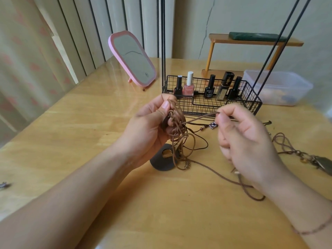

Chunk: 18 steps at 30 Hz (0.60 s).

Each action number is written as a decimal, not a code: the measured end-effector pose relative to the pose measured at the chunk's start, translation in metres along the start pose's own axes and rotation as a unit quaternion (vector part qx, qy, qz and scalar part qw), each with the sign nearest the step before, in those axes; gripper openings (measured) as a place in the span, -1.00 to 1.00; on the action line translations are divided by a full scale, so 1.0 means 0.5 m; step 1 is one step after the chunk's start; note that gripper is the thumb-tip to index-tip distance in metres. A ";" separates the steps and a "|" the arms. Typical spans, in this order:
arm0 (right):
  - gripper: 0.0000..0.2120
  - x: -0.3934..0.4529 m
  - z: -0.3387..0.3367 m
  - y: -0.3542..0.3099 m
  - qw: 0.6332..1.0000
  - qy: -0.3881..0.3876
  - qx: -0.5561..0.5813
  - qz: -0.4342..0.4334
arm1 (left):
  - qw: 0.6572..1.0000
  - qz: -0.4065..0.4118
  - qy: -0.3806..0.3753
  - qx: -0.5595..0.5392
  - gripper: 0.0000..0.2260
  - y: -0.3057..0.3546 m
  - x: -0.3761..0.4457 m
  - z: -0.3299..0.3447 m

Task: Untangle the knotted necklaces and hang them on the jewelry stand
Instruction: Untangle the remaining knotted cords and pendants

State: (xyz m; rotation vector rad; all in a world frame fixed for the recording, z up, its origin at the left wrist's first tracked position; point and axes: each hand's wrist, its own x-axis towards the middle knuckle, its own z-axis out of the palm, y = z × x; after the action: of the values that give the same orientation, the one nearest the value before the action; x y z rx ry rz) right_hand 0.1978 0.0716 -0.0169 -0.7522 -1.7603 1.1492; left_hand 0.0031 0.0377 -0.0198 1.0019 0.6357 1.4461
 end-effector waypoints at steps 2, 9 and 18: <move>-0.82 0.003 -0.008 -0.009 0.999 0.039 0.014 -0.035 | 1.000 0.006 0.009 0.018 -0.83 0.001 0.000 0.000; -0.82 0.005 -0.021 -0.001 0.992 0.060 -0.085 -0.078 | 0.999 -0.005 0.010 0.030 -0.83 0.006 -0.004 0.006; -0.85 0.009 -0.036 -0.020 0.975 0.162 -0.031 -0.150 | 0.993 -0.018 0.075 0.087 -0.79 0.004 -0.002 0.006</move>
State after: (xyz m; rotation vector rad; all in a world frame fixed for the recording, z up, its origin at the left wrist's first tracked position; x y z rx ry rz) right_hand 0.2120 0.0788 -0.0029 -0.6411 -1.5720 0.7271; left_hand 0.0045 0.0362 -0.0169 1.0152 0.8976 1.4624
